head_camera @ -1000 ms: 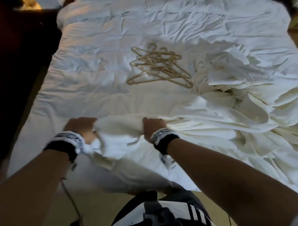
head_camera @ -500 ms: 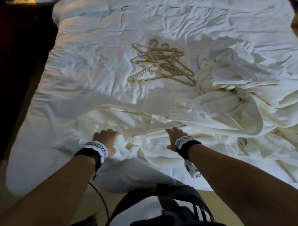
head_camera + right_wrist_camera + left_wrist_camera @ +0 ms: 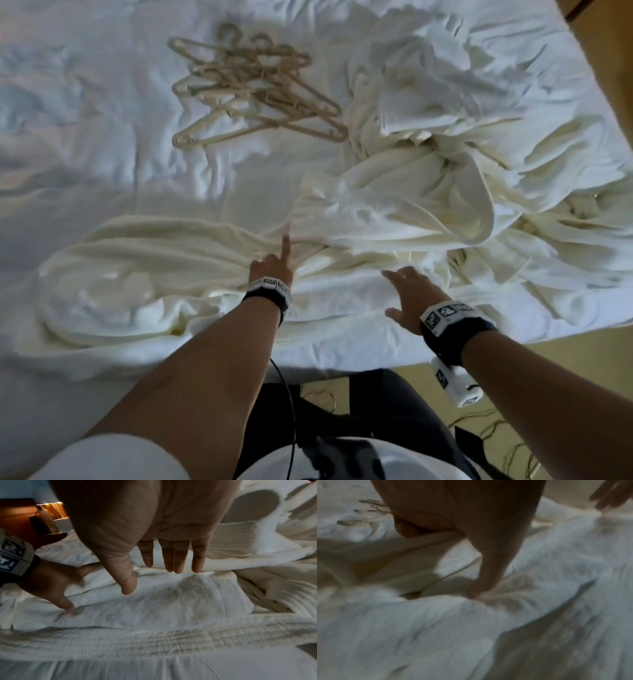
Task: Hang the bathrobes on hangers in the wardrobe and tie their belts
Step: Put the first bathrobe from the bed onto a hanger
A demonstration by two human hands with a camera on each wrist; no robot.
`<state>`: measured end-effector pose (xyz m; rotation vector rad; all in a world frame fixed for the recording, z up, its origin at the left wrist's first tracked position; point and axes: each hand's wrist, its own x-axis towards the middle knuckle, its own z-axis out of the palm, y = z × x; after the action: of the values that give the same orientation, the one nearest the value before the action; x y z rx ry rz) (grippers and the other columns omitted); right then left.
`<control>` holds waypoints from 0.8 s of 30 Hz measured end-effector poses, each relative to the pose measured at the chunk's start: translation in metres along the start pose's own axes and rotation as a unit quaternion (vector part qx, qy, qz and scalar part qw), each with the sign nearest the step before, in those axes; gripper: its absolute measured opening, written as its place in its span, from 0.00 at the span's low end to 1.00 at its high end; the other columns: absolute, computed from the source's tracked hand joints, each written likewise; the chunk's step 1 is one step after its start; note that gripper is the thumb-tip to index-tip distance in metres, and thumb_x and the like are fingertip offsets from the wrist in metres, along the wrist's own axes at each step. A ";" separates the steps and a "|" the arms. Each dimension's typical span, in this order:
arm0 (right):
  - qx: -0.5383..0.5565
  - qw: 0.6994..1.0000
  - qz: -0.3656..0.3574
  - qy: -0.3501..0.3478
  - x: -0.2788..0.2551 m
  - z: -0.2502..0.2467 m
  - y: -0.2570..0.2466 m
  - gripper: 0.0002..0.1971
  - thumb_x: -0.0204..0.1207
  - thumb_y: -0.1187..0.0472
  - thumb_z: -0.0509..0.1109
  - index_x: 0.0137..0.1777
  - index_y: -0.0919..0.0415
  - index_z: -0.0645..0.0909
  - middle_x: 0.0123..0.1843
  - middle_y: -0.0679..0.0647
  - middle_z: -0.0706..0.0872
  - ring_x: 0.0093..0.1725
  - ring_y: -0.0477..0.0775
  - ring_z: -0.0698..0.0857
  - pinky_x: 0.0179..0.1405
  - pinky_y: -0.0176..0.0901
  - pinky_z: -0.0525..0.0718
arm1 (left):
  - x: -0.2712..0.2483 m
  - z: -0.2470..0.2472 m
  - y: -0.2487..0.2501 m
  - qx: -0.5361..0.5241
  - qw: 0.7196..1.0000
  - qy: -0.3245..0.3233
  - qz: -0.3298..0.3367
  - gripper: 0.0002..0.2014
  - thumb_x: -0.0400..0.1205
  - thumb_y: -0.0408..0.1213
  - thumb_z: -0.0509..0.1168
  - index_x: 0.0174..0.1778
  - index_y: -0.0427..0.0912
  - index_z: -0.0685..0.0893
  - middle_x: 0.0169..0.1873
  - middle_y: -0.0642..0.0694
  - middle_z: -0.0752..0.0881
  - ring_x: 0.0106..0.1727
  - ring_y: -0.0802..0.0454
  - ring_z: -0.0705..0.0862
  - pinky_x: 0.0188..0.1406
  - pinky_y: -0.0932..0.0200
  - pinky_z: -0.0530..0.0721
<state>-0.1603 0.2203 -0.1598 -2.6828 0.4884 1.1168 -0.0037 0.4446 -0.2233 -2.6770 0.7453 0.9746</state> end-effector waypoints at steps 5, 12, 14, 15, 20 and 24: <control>-0.027 0.999 -0.010 0.033 0.001 -0.011 -0.024 0.41 0.74 0.48 0.72 0.83 0.48 0.53 0.80 0.56 0.59 0.74 0.62 0.70 0.68 0.57 0.77 | -0.017 -0.022 -0.022 0.063 0.996 0.055 0.032 0.11 0.78 0.37 0.61 0.56 0.48 0.80 0.51 0.48 0.87 0.52 0.46 0.87 0.59 0.47 0.73; -0.015 0.974 -0.112 0.199 0.013 -0.057 -0.130 0.27 0.77 0.53 0.66 0.75 0.51 0.66 0.70 0.57 0.65 0.65 0.61 0.73 0.61 0.55 0.78 | -0.119 -0.031 -0.156 0.033 0.994 0.071 -0.074 0.12 0.75 0.42 0.61 0.54 0.49 0.80 0.52 0.49 0.87 0.57 0.46 0.85 0.57 0.48 0.74; -0.021 0.971 -0.127 0.203 0.023 -0.067 -0.152 0.26 0.76 0.53 0.66 0.75 0.51 0.67 0.70 0.57 0.65 0.66 0.61 0.72 0.63 0.55 0.78 | -0.149 -0.025 -0.215 0.051 0.985 0.057 -0.156 0.12 0.74 0.43 0.61 0.53 0.50 0.80 0.54 0.50 0.87 0.58 0.48 0.85 0.59 0.49 0.74; -0.031 0.970 -0.134 0.199 0.028 -0.070 -0.162 0.27 0.76 0.53 0.66 0.75 0.51 0.67 0.71 0.57 0.65 0.67 0.61 0.71 0.63 0.56 0.78 | -0.163 -0.024 -0.241 0.057 0.977 0.056 -0.199 0.11 0.74 0.43 0.61 0.52 0.49 0.80 0.54 0.50 0.87 0.57 0.48 0.85 0.59 0.49 0.75; -0.084 0.976 -0.135 0.147 0.057 -0.068 -0.181 0.30 0.74 0.54 0.67 0.76 0.49 0.67 0.74 0.58 0.61 0.70 0.64 0.69 0.67 0.60 0.76 | -0.209 -0.028 -0.317 0.059 0.931 0.038 -0.359 0.06 0.75 0.44 0.64 0.44 0.47 0.81 0.50 0.45 0.87 0.52 0.45 0.85 0.58 0.47 0.73; -0.071 0.986 -0.086 0.122 0.082 -0.068 -0.160 0.32 0.74 0.52 0.69 0.79 0.47 0.64 0.79 0.59 0.56 0.77 0.66 0.61 0.71 0.63 0.73 | -0.210 -0.032 -0.302 0.053 0.951 0.077 -0.294 0.05 0.76 0.42 0.62 0.45 0.49 0.80 0.48 0.45 0.87 0.50 0.45 0.84 0.54 0.48 0.71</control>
<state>-0.0022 0.3300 -0.1628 -2.9362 0.2124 0.8089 0.0332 0.7734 -0.0604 -2.6413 -0.0040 0.5582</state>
